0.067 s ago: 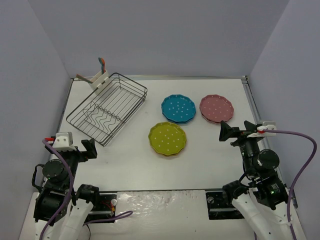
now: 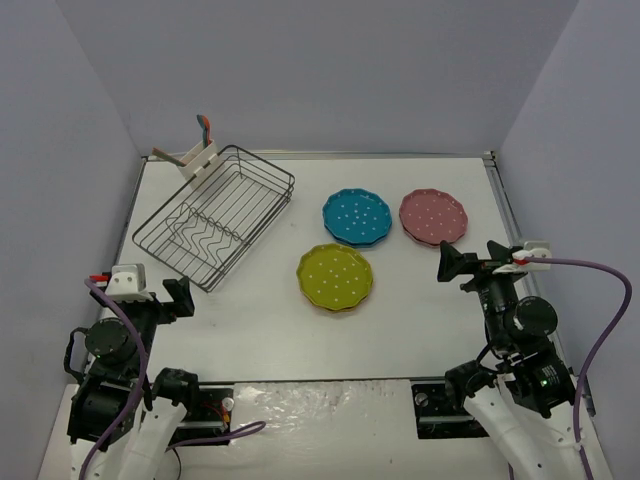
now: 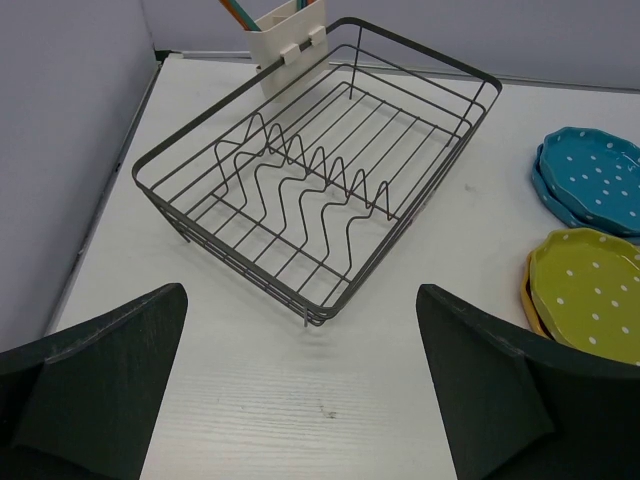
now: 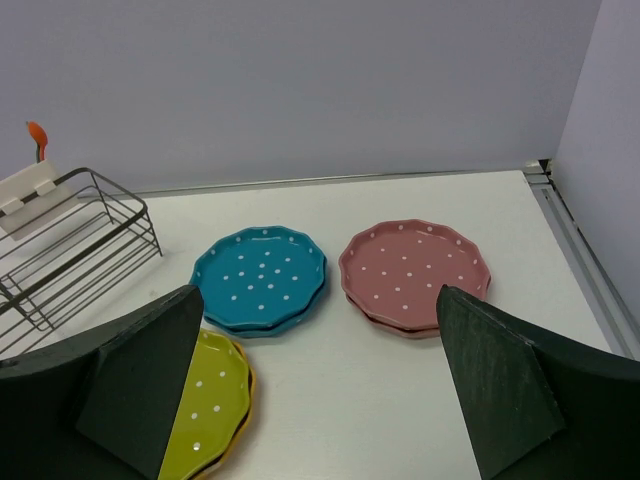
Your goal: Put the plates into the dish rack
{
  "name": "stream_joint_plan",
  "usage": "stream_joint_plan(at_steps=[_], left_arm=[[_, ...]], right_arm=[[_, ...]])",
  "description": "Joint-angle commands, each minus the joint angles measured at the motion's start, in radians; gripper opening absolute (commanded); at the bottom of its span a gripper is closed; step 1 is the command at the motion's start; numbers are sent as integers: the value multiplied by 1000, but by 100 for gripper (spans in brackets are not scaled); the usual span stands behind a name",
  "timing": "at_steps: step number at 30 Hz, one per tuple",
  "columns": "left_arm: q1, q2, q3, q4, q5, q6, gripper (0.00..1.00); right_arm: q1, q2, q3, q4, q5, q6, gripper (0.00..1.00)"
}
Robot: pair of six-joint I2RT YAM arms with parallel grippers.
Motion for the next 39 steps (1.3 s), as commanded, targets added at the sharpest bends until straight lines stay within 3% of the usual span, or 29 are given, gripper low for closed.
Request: stream_joint_plan(at_steps=[1, 9, 20, 23, 27, 31, 39], left_arm=[[-10, 15, 11, 81, 5, 5, 97], [-10, 26, 26, 78, 24, -45, 97], [-10, 226, 156, 0, 115, -128, 97], [-10, 333, 199, -27, 141, -165, 97], [-10, 443, 241, -75, 211, -196, 97], [-14, 510, 255, -91, 249, -246, 97], [-15, 529, 219, -76, 280, -306, 97]], right_arm=[[7, 20, 26, 78, -8, 15, 100], [7, 95, 55, 33, -40, 105, 100], [20, 543, 254, -94, -382, 115, 100], [90, 665, 298, -100, -364, 116, 100], [303, 836, 335, -95, -214, 102, 100], [425, 984, 350, -38, -178, 108, 99], [584, 1226, 380, 26, -151, 91, 83]])
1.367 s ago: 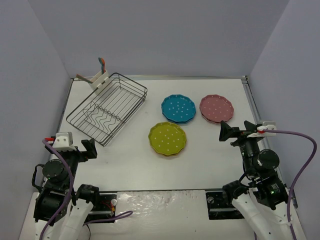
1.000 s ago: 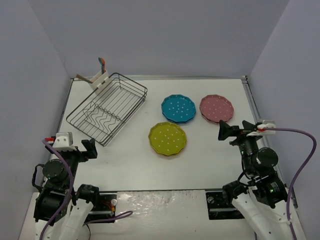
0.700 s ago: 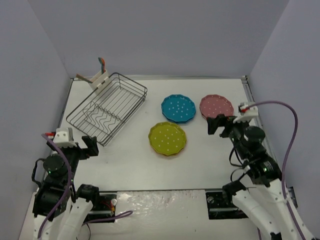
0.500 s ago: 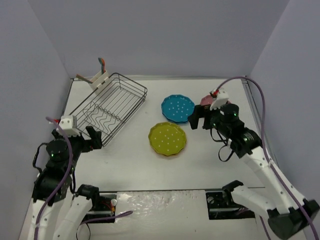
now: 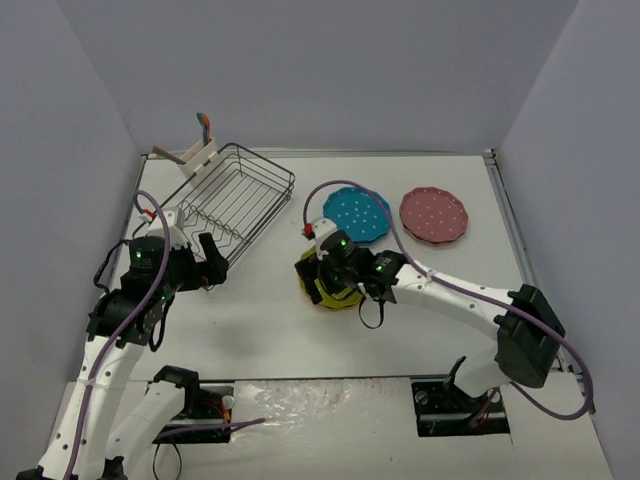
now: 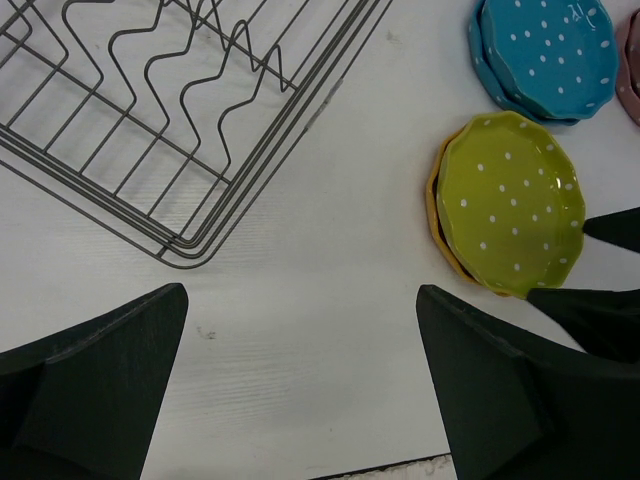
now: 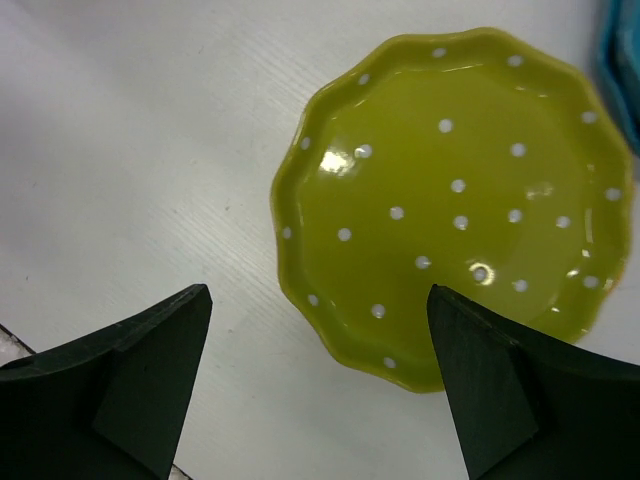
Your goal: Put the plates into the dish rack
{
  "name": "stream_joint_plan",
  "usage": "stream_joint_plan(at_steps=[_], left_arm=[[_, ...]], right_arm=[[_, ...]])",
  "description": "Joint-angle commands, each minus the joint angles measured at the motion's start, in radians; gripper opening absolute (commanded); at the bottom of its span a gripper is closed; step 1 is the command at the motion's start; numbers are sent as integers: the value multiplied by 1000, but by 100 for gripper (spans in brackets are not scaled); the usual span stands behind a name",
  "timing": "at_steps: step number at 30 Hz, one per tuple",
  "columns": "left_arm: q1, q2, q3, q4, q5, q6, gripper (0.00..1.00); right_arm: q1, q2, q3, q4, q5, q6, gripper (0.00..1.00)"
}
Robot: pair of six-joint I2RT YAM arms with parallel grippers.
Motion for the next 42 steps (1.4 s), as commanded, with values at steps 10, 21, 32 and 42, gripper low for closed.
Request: stream_joint_plan(at_steps=[10, 21, 32, 42], left_arm=[[-7, 4, -9, 45, 69, -108, 97], [-7, 19, -30, 44, 84, -135, 97], [-8, 78, -54, 98, 126, -186, 97], [-97, 190, -62, 230, 166, -311, 97]], right_arm=[[80, 217, 101, 116, 58, -48, 60], [104, 297, 120, 116, 129, -72, 43], [117, 297, 107, 159, 191, -80, 11], [116, 214, 109, 160, 217, -77, 0]])
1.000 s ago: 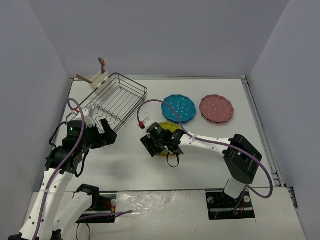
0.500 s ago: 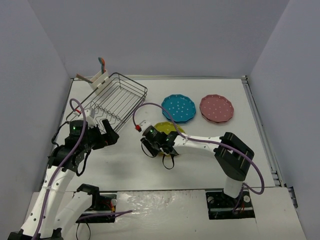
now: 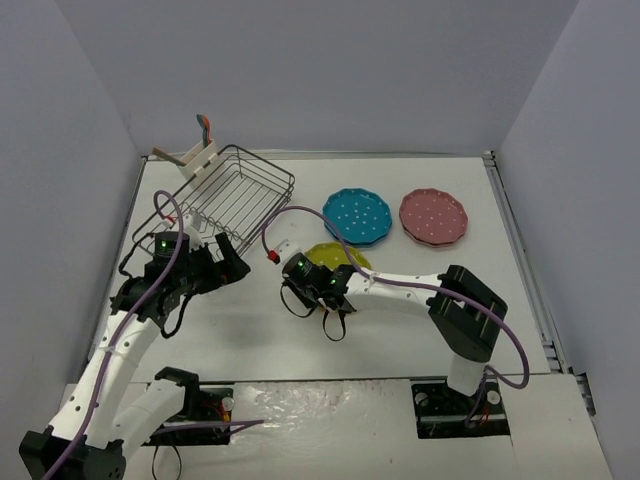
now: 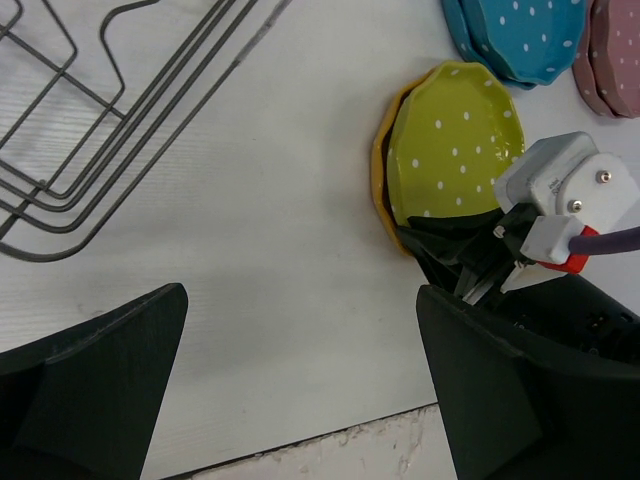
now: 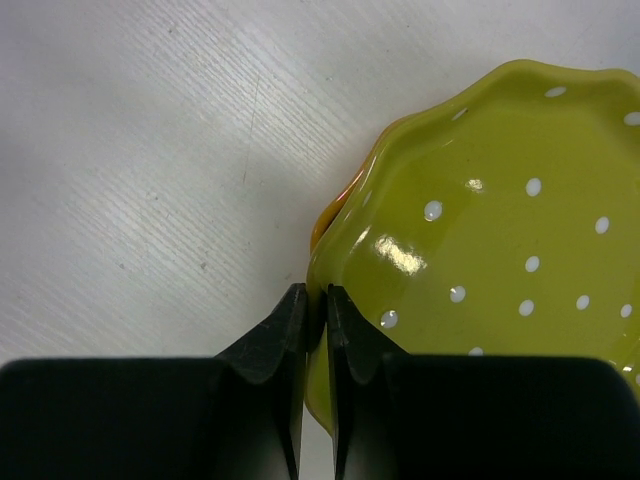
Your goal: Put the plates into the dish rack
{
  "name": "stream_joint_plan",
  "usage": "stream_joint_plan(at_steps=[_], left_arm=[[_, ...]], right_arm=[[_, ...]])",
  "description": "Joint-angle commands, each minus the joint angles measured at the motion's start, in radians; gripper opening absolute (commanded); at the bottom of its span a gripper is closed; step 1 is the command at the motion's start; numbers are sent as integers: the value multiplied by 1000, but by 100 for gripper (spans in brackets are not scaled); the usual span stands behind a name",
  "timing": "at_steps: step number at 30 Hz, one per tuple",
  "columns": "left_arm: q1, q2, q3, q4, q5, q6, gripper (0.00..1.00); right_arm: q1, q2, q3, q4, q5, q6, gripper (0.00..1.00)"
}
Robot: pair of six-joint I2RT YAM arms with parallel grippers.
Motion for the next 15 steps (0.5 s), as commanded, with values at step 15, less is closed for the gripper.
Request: stream_joint_plan(at_steps=[15], left_arm=[[-239, 417, 243, 212, 24, -220, 97]], right_arm=[[-17, -280, -64, 137, 19, 39, 0]])
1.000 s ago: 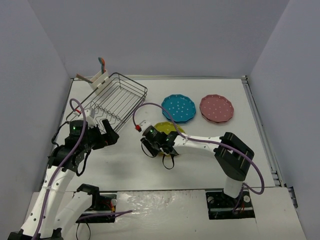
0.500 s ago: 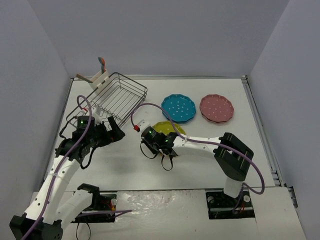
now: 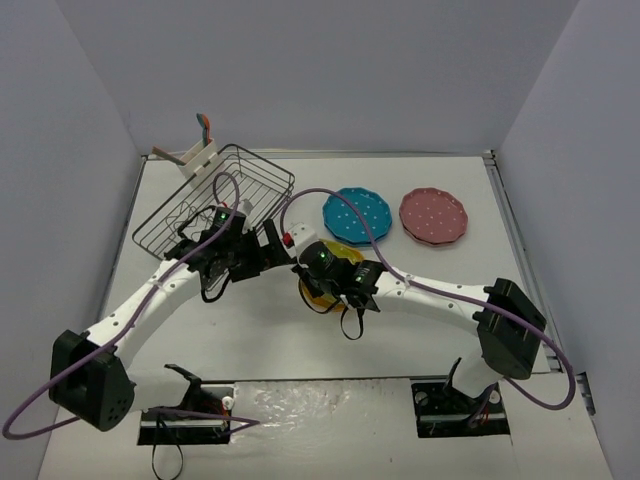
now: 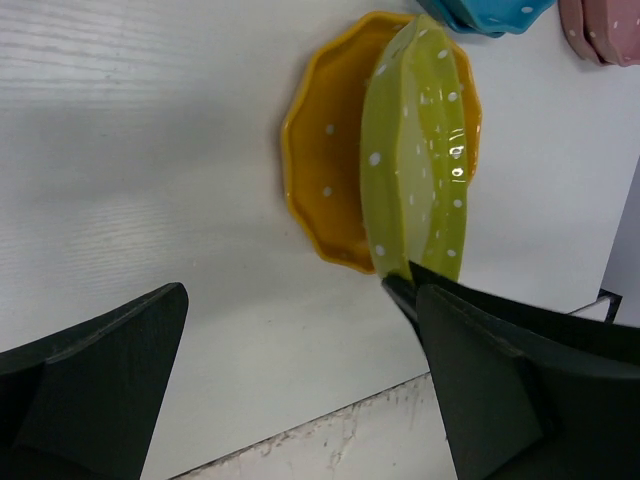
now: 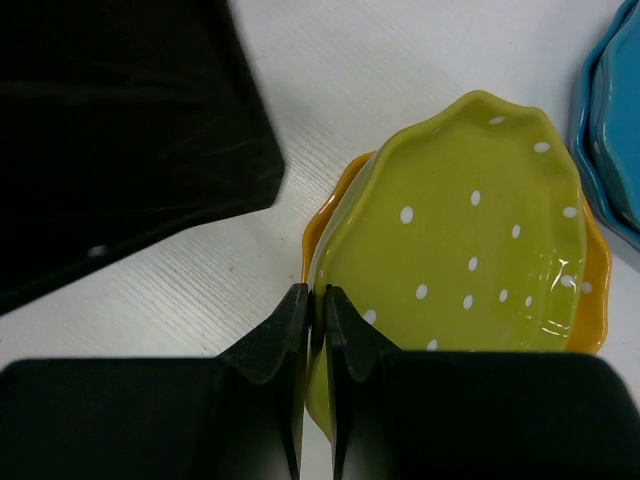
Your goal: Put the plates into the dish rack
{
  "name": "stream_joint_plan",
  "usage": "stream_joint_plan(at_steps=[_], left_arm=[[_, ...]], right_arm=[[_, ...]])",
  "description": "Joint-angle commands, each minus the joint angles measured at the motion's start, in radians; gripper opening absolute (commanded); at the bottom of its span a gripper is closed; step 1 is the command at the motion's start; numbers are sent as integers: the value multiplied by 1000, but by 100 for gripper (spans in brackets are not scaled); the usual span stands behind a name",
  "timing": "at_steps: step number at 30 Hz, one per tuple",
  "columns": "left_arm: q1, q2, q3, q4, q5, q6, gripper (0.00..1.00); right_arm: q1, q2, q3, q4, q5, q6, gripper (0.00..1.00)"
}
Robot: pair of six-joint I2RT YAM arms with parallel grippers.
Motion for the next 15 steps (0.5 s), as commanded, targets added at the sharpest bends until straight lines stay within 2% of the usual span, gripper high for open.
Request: stream_joint_plan(at_steps=[1, 10, 15], left_arm=[[-33, 72, 121, 97, 28, -68, 97], [-74, 240, 217, 78, 93, -125, 97], [-78, 290, 195, 145, 165, -181, 97]], right_arm=[[-7, -74, -22, 125, 20, 4, 0], [-21, -138, -98, 212, 7, 17, 0], [-29, -181, -144, 285, -5, 24, 0]])
